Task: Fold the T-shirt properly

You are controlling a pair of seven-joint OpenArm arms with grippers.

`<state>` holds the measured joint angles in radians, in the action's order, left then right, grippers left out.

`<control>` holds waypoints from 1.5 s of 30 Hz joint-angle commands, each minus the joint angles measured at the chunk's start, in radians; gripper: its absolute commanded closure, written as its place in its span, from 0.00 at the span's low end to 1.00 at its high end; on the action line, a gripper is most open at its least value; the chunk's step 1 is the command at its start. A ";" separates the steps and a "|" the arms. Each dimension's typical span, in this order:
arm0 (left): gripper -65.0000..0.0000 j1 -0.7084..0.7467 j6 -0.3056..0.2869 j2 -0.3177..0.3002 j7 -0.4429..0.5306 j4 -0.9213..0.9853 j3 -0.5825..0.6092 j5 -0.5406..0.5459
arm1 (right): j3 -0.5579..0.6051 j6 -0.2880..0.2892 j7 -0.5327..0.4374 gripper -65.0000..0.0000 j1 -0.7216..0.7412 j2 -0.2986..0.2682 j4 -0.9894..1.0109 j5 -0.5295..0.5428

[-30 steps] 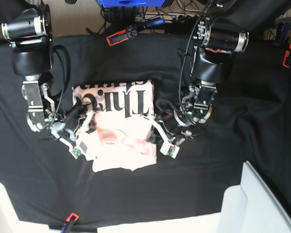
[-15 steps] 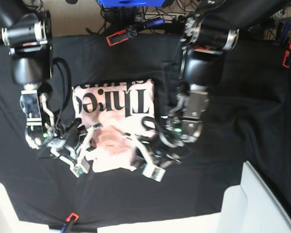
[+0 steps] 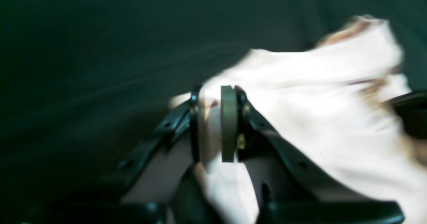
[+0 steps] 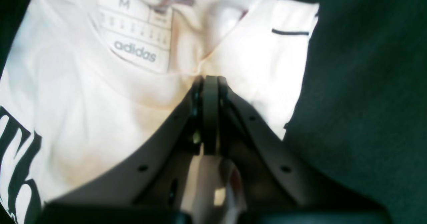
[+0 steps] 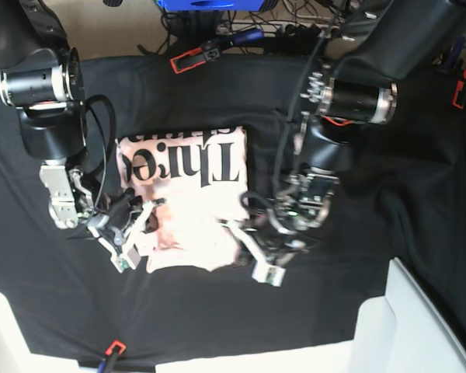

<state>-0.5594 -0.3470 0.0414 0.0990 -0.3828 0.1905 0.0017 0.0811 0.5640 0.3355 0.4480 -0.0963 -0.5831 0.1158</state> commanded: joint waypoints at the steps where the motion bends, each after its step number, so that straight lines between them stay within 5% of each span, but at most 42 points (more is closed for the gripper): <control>1: 0.89 -0.041 -0.008 0.010 0.037 -0.015 0.002 0.011 | -0.002 0.004 -0.016 1.00 0.033 -0.007 -0.018 0.011; 6: 0.89 -0.027 -0.010 0.008 0.029 -0.124 0.004 0.016 | -0.002 0.004 -0.006 1.00 0.011 -0.010 -0.117 0.008; 13: 0.89 0.232 -0.034 -0.042 0.035 -0.499 0.004 -0.018 | -0.001 0.004 0.007 1.00 -0.223 -0.049 -0.591 0.005; 21: 0.89 0.625 -0.033 -0.202 0.063 -0.947 -0.015 -0.269 | -0.010 -0.003 -0.373 1.00 -0.562 -0.184 -0.878 0.005; 30: 0.89 1.039 -0.037 -0.231 0.241 -1.174 -0.234 -0.277 | -0.192 -0.003 -0.376 1.00 -0.921 -0.155 -1.113 0.005; 37: 0.89 1.295 -0.036 -0.226 0.345 -1.185 -0.309 -0.279 | -0.284 -0.003 -0.194 1.00 -1.145 -0.064 -1.201 0.005; 45: 0.89 1.481 -0.033 -0.223 0.347 -1.060 -0.300 -0.273 | -0.277 -0.003 0.162 1.00 -1.322 -0.023 -1.262 0.011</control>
<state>0.9096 -0.3897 -0.1783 0.4149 -1.4300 -0.1085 -0.2848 -0.1913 0.5617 0.5198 -0.8677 -0.1120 -1.8297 0.1150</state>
